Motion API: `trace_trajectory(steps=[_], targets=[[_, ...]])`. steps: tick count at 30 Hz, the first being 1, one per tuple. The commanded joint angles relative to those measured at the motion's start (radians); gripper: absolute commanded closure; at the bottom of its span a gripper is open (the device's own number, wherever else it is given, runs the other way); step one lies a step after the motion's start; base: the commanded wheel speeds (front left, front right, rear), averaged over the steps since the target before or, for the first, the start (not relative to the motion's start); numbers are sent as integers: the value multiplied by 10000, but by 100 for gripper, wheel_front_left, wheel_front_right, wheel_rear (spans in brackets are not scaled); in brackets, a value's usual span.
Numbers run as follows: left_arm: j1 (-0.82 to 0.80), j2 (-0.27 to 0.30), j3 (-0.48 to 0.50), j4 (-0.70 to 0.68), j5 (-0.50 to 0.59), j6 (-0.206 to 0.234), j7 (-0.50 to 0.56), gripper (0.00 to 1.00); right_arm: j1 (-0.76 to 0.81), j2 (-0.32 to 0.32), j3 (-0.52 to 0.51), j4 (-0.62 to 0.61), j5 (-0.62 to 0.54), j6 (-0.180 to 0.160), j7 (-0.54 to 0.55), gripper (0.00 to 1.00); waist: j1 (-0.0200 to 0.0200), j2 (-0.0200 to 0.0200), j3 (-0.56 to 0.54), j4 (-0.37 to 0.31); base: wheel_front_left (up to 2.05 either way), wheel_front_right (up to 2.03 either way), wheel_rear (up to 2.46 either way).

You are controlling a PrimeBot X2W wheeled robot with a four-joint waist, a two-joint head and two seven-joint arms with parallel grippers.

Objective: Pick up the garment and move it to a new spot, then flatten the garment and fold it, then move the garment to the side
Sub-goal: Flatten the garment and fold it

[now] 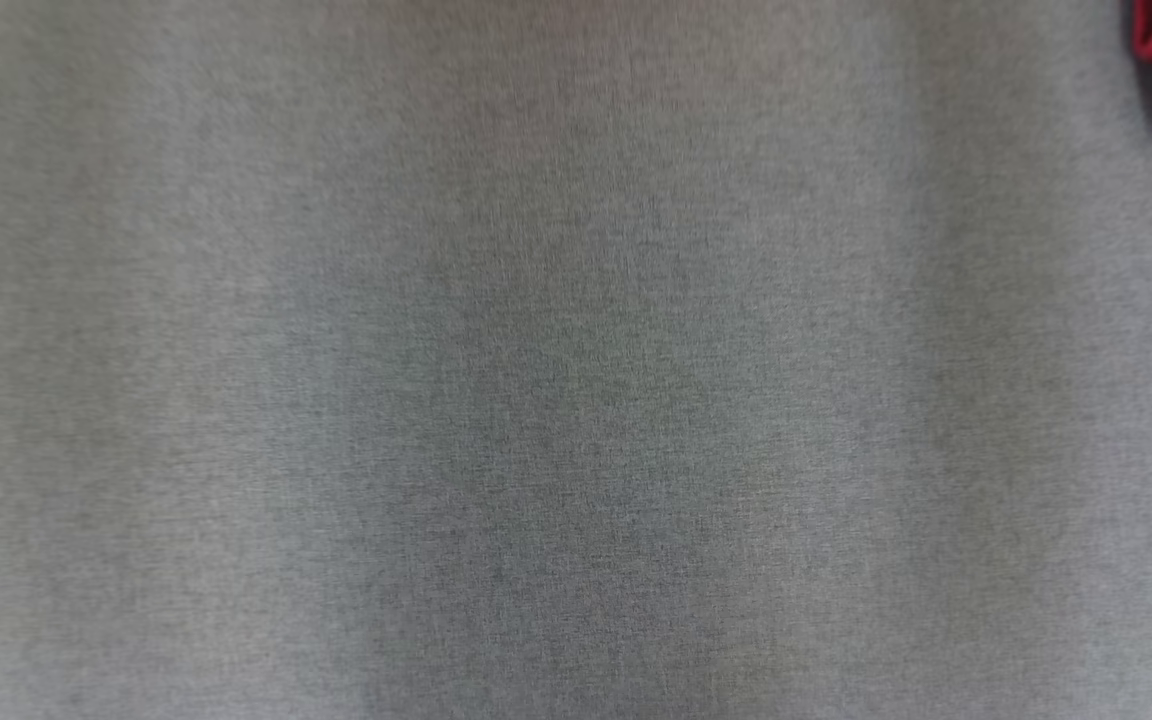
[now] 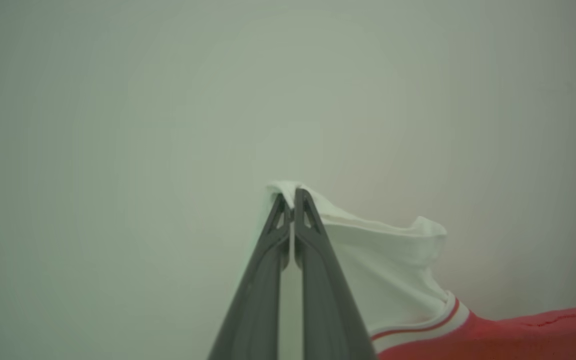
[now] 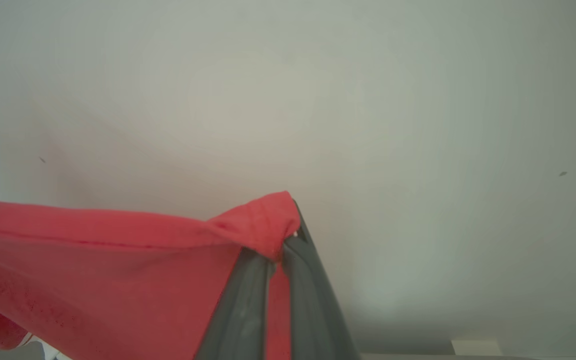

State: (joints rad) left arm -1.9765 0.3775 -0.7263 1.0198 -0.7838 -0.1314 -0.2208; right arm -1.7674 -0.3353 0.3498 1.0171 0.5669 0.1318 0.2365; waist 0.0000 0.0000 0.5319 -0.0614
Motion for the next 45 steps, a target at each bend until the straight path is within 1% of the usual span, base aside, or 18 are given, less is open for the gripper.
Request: trace_trajectory(steps=[1, 5, 6, 8, 10, 12, 15, 17, 20, 23, 25, 28, 30, 33, 36, 38, 42, 45], targets=[[671, 2, 87, -228, -425, 23, -176, 100, 630, -132, 219, -293, 378, -27, -83, 100, 0, 0, -595, 81, 0, 0, 0], [2149, 199, 28, -806, -910, 23, -345, 100, 1975, -533, 605, -953, 1135, -27, -182, 100, 0, 0, -1219, 73, 0, 0, 0], [2149, 199, 28, -806, -910, 23, -345, 100, 1975, -533, 605, -953, 1135, -27, -182, 100, 0, 0, -1219, 73, 0, 0, 0], [2966, 348, 24, -1228, -1128, 23, -381, 100, 2806, -749, 844, -1405, 1542, -27, -177, 100, 0, 0, -1530, 48, 0, 0, 0], [3785, 617, 154, -1692, -1232, 23, -426, 100, 3654, -977, 1044, -1937, 1950, -27, -223, 100, 0, 0, -1831, 10, 0, 0, 0], [4784, 762, 307, -2267, -1396, 98, -428, 100, 4587, -1328, 1149, -2467, 2352, -27, -303, 100, 0, 0, -2145, 37, 0, 0, 0], [6377, 1108, 759, -3507, -1625, 492, -448, 100, 6180, -1818, 1269, -3348, 2868, -27, -408, 100, 0, 0, -2611, 95, 0, 0, 0], [7592, 1365, 1141, -4606, -1741, 879, -451, 100, 7242, -2129, 1243, -3978, 3118, -27, -474, 100, 0, 0, -2880, 156, 0, 0, 0], [9641, 1651, 1547, -6366, -1830, 1581, -442, 100, 8897, -2464, 992, -4776, 3449, -27, -658, 100, 0, 0, -3207, 227, 0, 0, 0], [11589, 1949, 1989, -8185, -1866, 2347, -445, 100, 10473, -2597, 627, -5456, 3507, -27, -830, 100, 0, 0, -3448, 312, 0, 0, 0], [12890, 2082, 2151, -9253, -1874, 2798, -444, 100, 11437, -2551, 353, -5827, 3443, -27, -904, 100, 0, 0, -3605, 362, 0, 0, 0], [14621, 2222, 2245, -10525, -1896, 3308, -444, 100, 12771, -2511, 65, -6385, 3012, -27, -961, 100, 0, 0, -3759, 441, 0, 0, 0], [15576, 2241, 2309, -11095, -1873, 3561, -445, 100, 13569, -2378, -292, -6636, 2761, -27, -1058, 100, 0, 0, -3842, 517, 0, 0, 0], [16922, 1997, 2203, -11597, -1812, 3789, -445, 100, 14785, -2130, -712, -6985, 2213, -27, -1022, 100, 0, 0, -3943, 649, 0, 0, 0], [17823, 1981, 1662, -11476, -1437, 3722, -438, 100, 15915, -1783, -1202, -7197, 1743, -27, -974, 100, 0, 0, -4080, 828, 0, 0, 0], [18439, 1578, 1887, -11413, -1555, 3836, -438, 100, 16529, -1558, -1462, -7387, 1413, -27, -919, 100, 0, 0, -4175, 853, 0, 0, 0], [19745, 1051, 2092, -11212, -1324, 3721, -436, 100, 17658, -1054, -2044, -7706, 946, -27, -800, 100, 0, 0, -4369, 891, 0, 0, 0], [20780, 618, 2112, -10749, -1198, 3415, -437, 100, 18538, -734, -2625, -7981, 545, -27, -645, 100, 0, 0, -4556, 907, 0, 0, 0]])
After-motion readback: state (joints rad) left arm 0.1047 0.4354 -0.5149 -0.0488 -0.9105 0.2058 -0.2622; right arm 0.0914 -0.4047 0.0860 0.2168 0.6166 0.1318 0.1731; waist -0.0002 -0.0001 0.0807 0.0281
